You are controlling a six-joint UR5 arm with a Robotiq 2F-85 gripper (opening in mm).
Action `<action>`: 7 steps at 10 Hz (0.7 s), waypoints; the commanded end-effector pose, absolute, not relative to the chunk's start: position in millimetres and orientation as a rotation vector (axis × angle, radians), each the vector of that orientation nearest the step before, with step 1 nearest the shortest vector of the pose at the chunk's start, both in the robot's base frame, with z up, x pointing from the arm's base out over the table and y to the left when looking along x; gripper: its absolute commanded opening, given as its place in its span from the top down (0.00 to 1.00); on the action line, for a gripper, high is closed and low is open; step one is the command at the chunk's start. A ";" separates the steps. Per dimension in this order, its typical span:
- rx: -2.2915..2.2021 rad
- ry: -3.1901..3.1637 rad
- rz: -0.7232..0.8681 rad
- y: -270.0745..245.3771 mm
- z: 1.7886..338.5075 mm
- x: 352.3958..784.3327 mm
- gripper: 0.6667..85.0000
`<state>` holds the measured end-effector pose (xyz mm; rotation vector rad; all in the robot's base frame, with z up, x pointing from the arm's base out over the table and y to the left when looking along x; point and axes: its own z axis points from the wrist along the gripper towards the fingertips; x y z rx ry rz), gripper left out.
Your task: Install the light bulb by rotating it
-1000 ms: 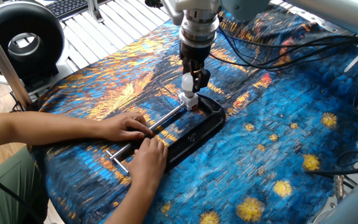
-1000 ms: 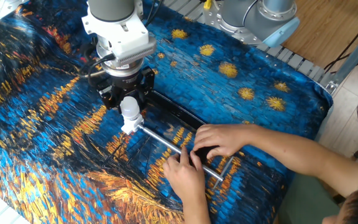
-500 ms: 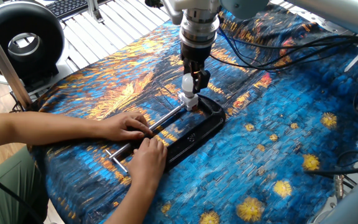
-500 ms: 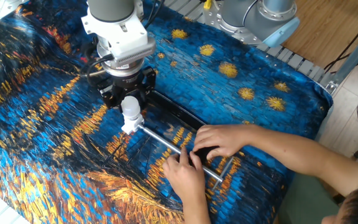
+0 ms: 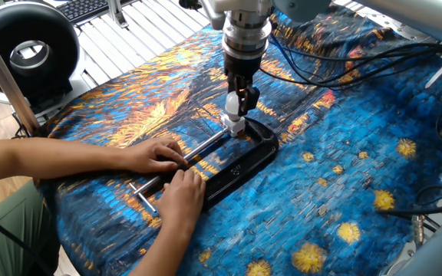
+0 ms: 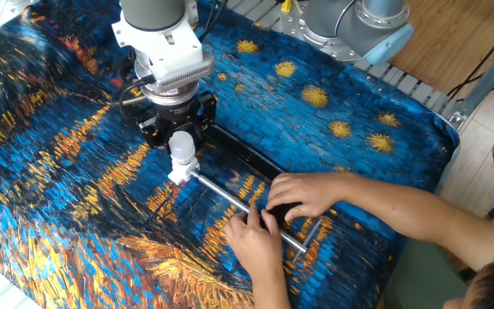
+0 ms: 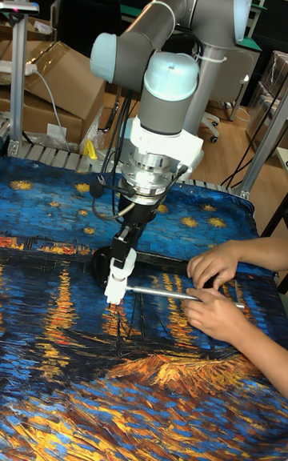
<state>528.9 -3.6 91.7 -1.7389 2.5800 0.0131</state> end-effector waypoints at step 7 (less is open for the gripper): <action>-1.506 2.686 0.005 -2.0 93.3 537.4 0.60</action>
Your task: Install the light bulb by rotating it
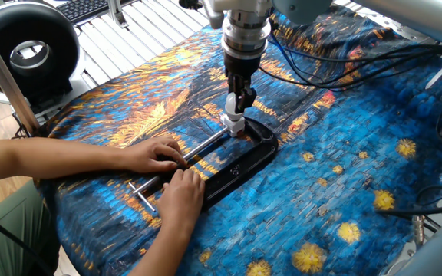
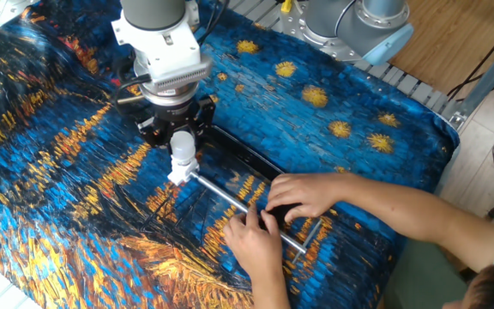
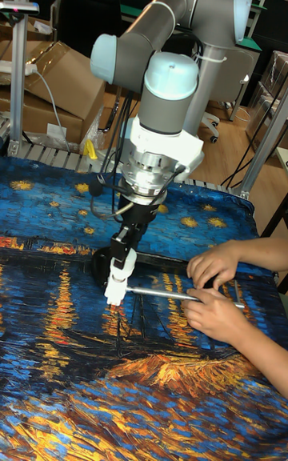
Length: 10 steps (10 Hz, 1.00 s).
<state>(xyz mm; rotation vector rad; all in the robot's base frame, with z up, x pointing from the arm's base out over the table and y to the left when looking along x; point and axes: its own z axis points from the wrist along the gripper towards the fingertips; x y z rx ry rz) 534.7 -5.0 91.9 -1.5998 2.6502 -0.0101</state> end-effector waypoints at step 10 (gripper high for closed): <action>-0.694 2.999 0.009 -4.8 91.6 540.4 0.72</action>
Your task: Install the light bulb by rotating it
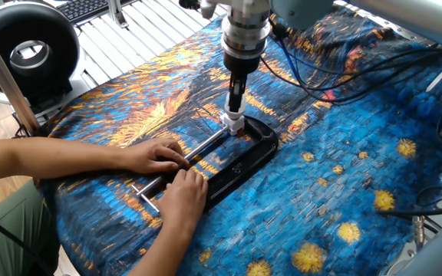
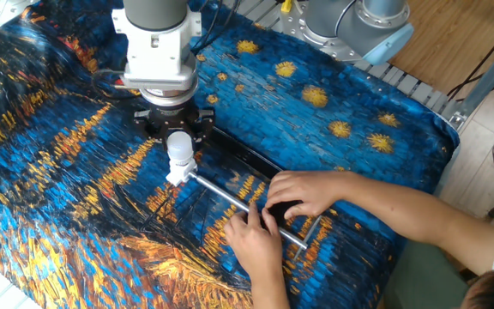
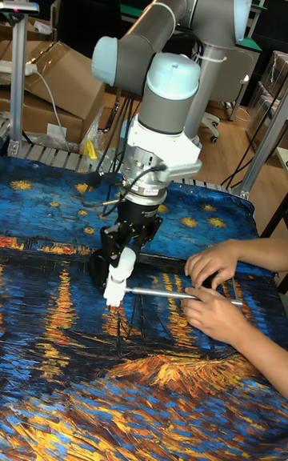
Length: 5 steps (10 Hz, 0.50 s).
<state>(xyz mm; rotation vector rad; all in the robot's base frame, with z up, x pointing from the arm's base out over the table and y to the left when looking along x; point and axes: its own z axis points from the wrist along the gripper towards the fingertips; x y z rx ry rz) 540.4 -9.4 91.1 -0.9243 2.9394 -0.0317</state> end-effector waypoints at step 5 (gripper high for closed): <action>-0.383 3.079 0.029 -5.8 92.4 535.8 0.74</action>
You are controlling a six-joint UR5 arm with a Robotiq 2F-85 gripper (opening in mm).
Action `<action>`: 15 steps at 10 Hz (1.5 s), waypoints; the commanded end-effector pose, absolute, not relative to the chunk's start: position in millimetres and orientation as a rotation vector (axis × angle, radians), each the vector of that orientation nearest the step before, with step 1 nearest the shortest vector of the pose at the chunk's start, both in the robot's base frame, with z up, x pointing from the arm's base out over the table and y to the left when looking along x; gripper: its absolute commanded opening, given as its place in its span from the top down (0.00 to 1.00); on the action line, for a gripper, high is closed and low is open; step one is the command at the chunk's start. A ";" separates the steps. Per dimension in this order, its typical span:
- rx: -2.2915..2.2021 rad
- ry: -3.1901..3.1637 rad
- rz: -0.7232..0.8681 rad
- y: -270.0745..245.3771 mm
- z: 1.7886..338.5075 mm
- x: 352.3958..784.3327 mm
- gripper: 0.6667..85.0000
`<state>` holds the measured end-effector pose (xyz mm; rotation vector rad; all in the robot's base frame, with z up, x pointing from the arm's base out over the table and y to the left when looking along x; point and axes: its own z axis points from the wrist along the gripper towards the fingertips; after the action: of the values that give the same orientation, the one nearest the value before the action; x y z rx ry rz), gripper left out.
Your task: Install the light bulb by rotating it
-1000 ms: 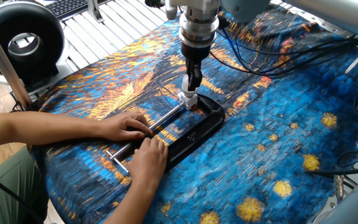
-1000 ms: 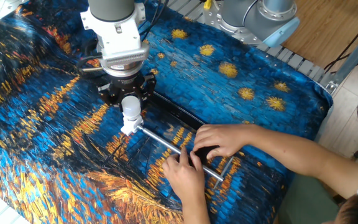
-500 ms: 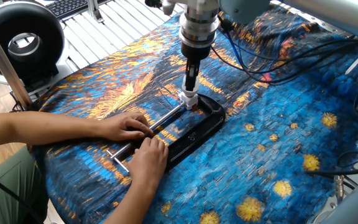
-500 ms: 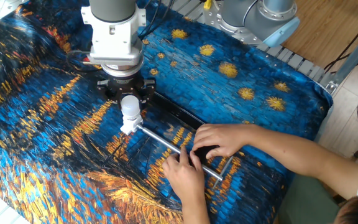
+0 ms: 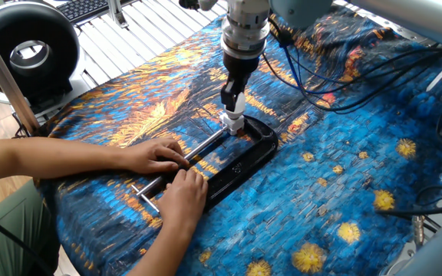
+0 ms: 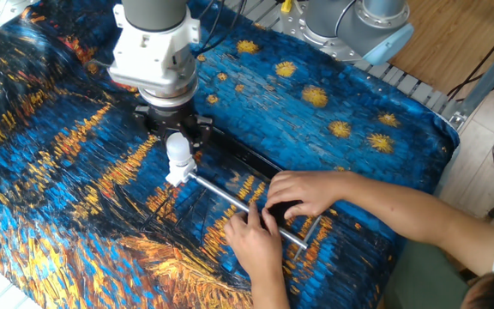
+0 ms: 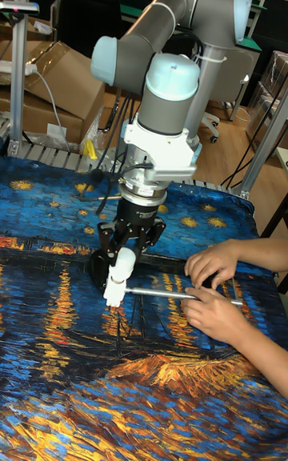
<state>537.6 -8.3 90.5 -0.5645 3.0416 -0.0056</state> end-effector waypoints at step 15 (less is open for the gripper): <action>-0.612 3.143 0.059 -15.0 95.4 515.2 0.29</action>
<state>515.5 -13.4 93.9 -0.5646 3.1483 0.0546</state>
